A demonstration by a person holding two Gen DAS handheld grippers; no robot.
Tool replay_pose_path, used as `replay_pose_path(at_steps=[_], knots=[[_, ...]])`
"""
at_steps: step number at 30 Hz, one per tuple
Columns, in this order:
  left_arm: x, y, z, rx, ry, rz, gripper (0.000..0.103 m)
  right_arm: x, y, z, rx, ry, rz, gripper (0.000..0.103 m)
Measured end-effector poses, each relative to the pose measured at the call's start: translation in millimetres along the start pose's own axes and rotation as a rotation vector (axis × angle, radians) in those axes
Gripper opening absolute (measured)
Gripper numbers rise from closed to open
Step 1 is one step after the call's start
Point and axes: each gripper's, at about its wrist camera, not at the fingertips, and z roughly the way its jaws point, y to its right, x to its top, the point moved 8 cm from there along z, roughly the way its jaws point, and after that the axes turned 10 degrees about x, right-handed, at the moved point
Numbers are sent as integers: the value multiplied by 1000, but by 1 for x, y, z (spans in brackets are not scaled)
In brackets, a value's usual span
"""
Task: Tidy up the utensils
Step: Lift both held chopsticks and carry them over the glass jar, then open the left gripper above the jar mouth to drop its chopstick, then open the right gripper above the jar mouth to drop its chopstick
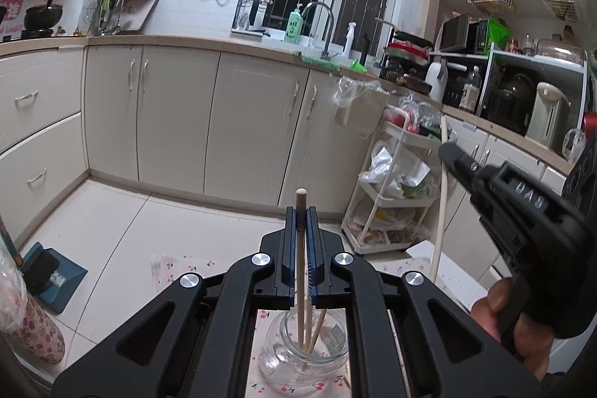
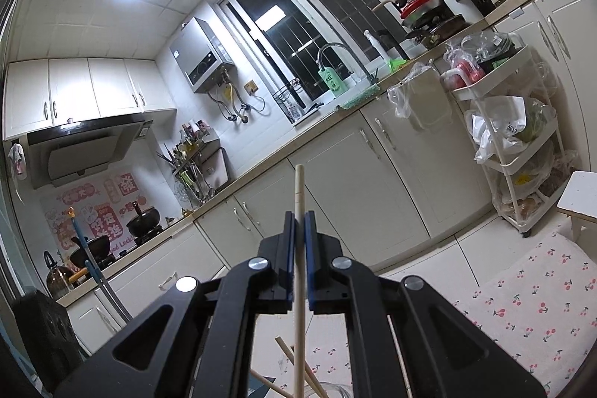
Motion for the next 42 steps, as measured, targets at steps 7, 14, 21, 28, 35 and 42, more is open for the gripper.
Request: replay_pose_path(at_steps=[7,14,21,28,35,42], knots=[[-18,5,14,4,-51,31,5,-5,7,12,-11,17,-2,6],[-39,-1,30,14,-126,44,6,-20,19,27,-25,3,-15,6],[-48,0,38,1,-169,57,6,-33,26,39,-41,-21,-23,6],[-50,-3,33,-16,-184,43,7,-41,27,44,-43,-33,-37,6],[-50,-20,18,-2,-178,-2,20,-52,25,46,-43,-48,-58,6],[-45,-44,4,25,-162,-55,29,-69,14,30,-34,-74,-113,6]])
